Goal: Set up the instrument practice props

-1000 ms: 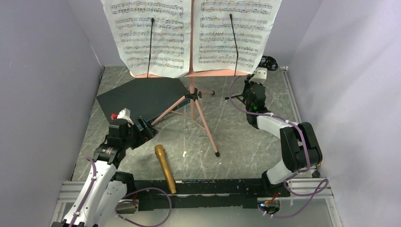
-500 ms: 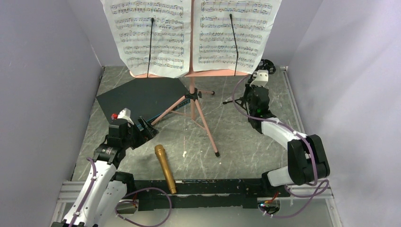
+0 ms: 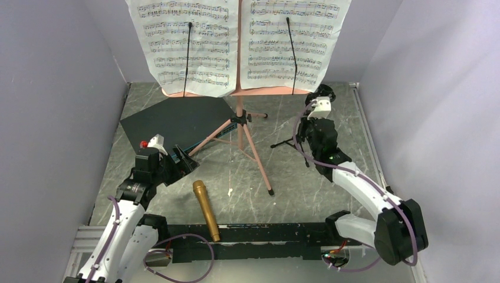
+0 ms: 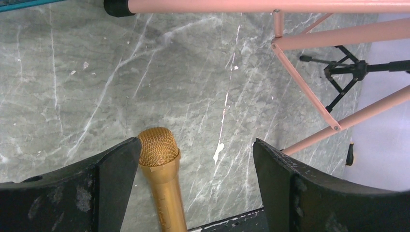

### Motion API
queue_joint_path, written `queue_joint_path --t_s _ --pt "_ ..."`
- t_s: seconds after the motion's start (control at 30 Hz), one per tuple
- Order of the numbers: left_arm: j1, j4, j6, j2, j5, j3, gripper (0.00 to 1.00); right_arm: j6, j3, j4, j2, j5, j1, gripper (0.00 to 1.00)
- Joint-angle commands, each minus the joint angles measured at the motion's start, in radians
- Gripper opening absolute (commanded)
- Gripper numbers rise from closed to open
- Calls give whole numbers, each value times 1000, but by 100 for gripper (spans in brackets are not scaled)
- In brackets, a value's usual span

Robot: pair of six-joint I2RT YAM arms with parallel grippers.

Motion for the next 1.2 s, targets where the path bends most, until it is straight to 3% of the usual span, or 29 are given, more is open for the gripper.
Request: queue_joint_path --t_s 0.0,0.63,0.73,0.87,1.17 --pt "2 0 26 0 26 65 92 22 -15 -51 -93 29 36 0" --pt "2 -18 21 29 139 70 91 189 -144 -315 -341 -63 72 1" --pt "1 -16 11 38 159 61 90 199 -147 -317 -351 -83 72 12" --pt "1 -26 -10 54 184 57 89 211 -151 -352 -372 -109 72 37" --pt "1 -79 -72 96 183 53 89 273 -131 -401 -362 -173 72 79"
